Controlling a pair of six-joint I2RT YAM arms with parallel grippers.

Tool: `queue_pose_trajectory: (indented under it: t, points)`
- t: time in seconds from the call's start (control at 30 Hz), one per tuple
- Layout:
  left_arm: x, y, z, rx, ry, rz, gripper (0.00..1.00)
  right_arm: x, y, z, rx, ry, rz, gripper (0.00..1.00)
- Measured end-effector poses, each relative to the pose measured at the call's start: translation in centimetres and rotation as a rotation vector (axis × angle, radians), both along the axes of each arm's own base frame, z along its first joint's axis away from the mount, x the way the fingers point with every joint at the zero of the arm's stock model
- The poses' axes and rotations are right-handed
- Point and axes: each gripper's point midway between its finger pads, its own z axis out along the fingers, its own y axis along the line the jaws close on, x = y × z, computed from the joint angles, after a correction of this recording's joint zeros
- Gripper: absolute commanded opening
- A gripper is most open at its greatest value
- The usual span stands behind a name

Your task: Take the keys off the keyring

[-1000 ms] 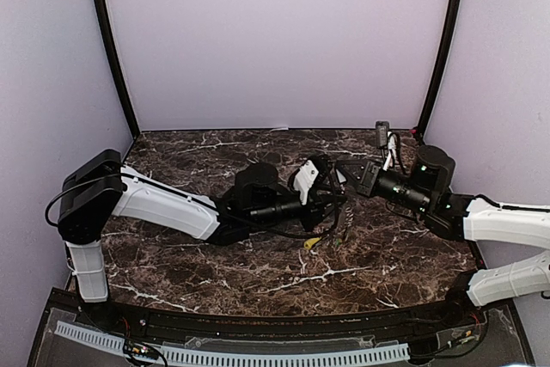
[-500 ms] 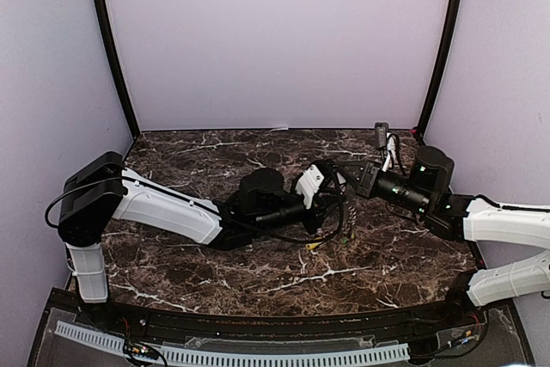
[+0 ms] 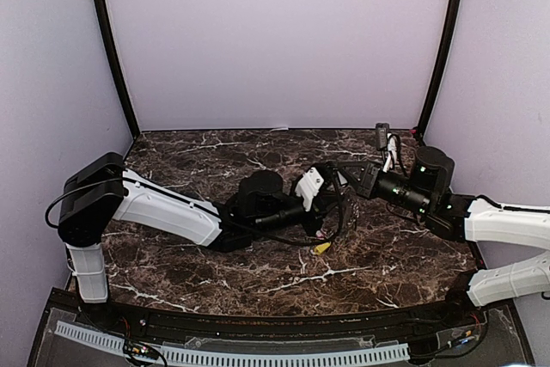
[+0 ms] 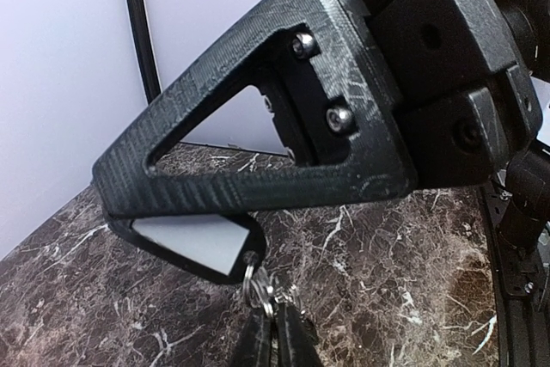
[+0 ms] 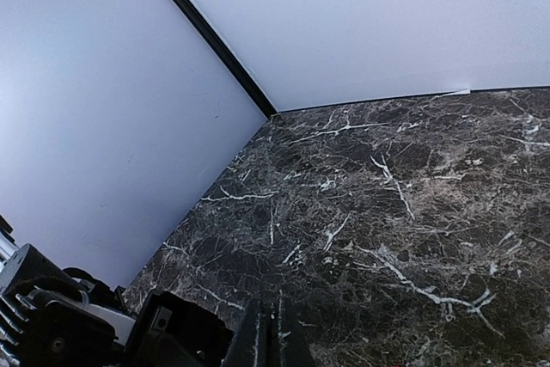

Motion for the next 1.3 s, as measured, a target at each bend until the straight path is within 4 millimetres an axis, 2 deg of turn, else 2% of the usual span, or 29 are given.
queue_pose_trajectory:
  t: [0.07, 0.47, 0.77, 0.9, 1.0, 1.03, 1.13, 1.3]
  points:
    - [0.0, 0.0, 0.0, -0.002, -0.001, 0.0, 0.0, 0.0, 0.0, 0.0, 0.0, 0.0, 0.0, 0.0]
    - [-0.4, 0.7, -0.3, -0.006, -0.004, -0.004, 0.0, 0.1, -0.2, -0.4, -0.013, 0.013, -0.013, 0.0]
    - [-3.0, 2.2, 1.2, 0.013, 0.063, -0.117, 0.0, -1.1, -0.4, -1.0, -0.009, 0.037, 0.022, 0.01]
    - [-3.5, 3.1, 1.5, 0.029, 0.143, -0.175, 0.0, -2.3, 0.0, -1.1, 0.01, 0.035, 0.089, 0.23]
    - [-3.9, 4.3, 1.6, 0.042, 0.228, -0.228, 0.0, -2.9, 0.0, -0.8, 0.031, 0.004, 0.129, 0.53]
    - [-4.1, 4.6, 1.7, 0.041, 0.254, -0.245, 0.0, -3.2, 0.0, -0.7, 0.041, -0.008, 0.144, 0.6]
    - [-4.2, 5.8, 2.6, 0.028, 0.331, -0.299, 0.0, -4.3, 0.2, -0.2, 0.069, -0.051, 0.202, 0.67]
    - [-5.1, 7.4, 5.0, -0.007, 0.393, -0.39, 0.0, -6.9, 1.1, 1.4, 0.123, -0.153, 0.357, 0.7]
